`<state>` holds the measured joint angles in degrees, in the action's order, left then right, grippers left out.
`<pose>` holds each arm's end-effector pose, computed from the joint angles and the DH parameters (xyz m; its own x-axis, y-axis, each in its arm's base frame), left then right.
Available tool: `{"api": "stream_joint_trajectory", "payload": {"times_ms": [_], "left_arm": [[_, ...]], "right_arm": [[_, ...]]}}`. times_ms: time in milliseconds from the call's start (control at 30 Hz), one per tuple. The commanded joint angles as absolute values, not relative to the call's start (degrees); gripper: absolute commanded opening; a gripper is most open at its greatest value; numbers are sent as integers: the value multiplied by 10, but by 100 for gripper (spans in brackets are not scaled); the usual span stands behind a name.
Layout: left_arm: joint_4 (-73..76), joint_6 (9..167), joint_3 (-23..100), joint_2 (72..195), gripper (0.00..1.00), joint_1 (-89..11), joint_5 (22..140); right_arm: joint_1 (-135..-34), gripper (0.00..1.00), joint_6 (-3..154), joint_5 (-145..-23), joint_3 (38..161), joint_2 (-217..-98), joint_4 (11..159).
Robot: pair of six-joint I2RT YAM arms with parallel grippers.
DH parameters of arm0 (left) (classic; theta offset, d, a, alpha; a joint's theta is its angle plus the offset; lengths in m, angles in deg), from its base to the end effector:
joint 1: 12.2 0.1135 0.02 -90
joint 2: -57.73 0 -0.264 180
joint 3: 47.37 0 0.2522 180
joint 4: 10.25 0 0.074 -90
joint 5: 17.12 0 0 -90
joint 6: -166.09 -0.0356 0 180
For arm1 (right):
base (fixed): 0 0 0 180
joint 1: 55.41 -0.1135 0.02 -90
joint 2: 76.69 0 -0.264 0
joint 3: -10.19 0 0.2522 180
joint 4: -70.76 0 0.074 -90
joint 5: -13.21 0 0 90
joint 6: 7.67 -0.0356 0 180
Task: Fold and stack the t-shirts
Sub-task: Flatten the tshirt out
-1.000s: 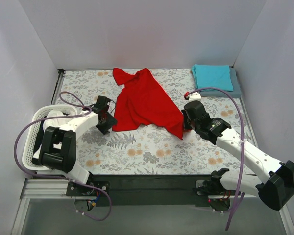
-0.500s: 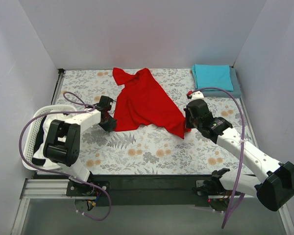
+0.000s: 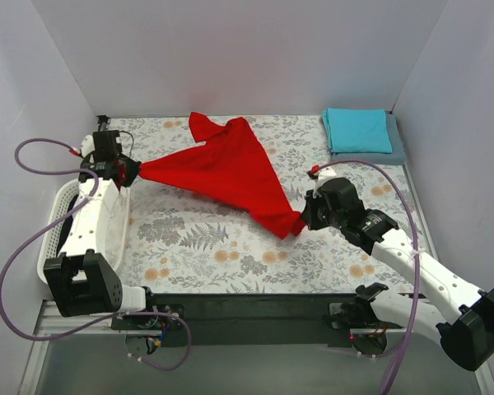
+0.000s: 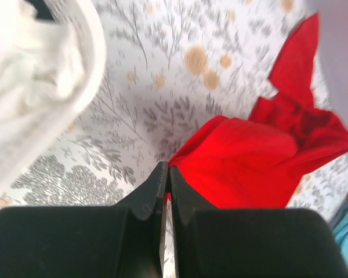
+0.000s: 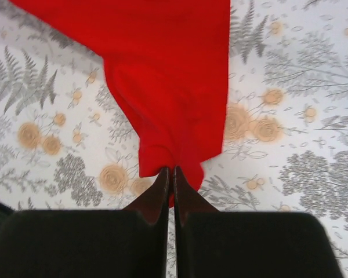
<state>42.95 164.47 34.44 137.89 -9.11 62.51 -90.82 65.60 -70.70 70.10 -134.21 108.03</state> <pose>0.2940 0.0223 0.2955 0.1426 -0.9770 -0.1585 -0.7864 -0.0146 -0.6176 0.1815 0.1244 0.2842 -0.5918 -0.0695 -0.8031 -0.3497 0.9198 0.1780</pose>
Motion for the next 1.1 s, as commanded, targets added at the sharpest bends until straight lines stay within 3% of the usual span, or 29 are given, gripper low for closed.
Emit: {"api": "stream_joint_trajectory", "payload": {"times_ms": [0,100,200,300,400,633,800,1067], "left_arm": [[463,1591,358,1349,0,-53,625],[457,1591,346,1351,0,-37,643],[447,1593,335,1352,0,-33,665],[440,1593,334,1354,0,-32,676],[430,1589,340,1359,0,-32,687],[416,1591,460,1442,0,-32,799],[452,1595,621,1431,0,-34,818],[496,1613,752,1316,0,-34,820]], "right_arm": [[-946,1,649,-800,659,-1326,1049],[-1026,1,617,-815,626,-1333,1016],[-1135,1,585,-752,629,-1367,998],[-1166,1,568,-720,660,-1400,1009],[-1138,1,561,-591,695,-1401,1065],[-942,1,661,-535,889,-1465,1095],[-927,1,718,-463,1079,-1488,1097],[-925,1,749,-453,1168,-1353,1054]]}}
